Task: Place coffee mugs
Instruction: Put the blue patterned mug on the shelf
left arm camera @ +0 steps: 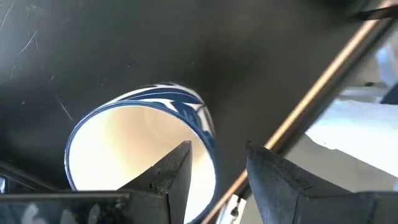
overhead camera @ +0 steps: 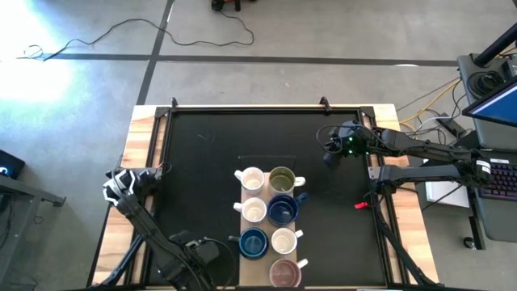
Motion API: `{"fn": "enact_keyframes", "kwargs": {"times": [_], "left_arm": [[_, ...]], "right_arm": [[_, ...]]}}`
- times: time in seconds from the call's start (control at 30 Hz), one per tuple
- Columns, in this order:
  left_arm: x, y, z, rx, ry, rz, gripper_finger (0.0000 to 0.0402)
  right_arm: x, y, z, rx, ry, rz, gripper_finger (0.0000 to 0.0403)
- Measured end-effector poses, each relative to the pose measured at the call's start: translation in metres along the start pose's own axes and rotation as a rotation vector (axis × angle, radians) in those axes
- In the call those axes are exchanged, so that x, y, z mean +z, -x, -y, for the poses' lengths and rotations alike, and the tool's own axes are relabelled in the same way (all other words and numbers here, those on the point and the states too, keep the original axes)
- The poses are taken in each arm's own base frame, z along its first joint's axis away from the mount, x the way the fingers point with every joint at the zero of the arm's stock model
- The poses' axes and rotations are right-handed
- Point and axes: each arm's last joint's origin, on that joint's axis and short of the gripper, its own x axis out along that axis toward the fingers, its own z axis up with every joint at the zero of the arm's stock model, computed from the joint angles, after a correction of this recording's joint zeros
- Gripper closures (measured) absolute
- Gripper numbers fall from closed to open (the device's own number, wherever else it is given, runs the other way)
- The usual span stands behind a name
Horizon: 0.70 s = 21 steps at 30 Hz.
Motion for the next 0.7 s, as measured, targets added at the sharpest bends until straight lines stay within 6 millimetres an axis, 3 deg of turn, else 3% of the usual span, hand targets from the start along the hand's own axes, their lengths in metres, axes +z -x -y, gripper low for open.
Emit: {"fn": "enact_keyframes", "kwargs": {"times": [0.27, 0.37, 0.53, 0.7], "left_arm": [[0.0, -0.021, -0.005, 0.036, 0.006, -0.017, 0.0274], [0.0, -0.026, -0.005, 0.032, -0.041, -0.017, 0.03], [0.0, -0.033, -0.006, 0.03, -0.098, -0.026, 0.0381], [0.001, -0.031, -0.005, 0.022, -0.138, -0.014, 0.0385]], "right_arm": [[0.0, 0.0, 0.0, 0.0, 0.0, 0.0, 0.0319], [0.0, 0.0, 0.0, 0.0, 0.001, 0.0, 0.0319], [0.0, 0.0, 0.0, 0.0, 0.0, 0.0, 0.0319], [0.0, 0.0, 0.0, 0.0, 0.001, 0.0, 0.0319]]}}
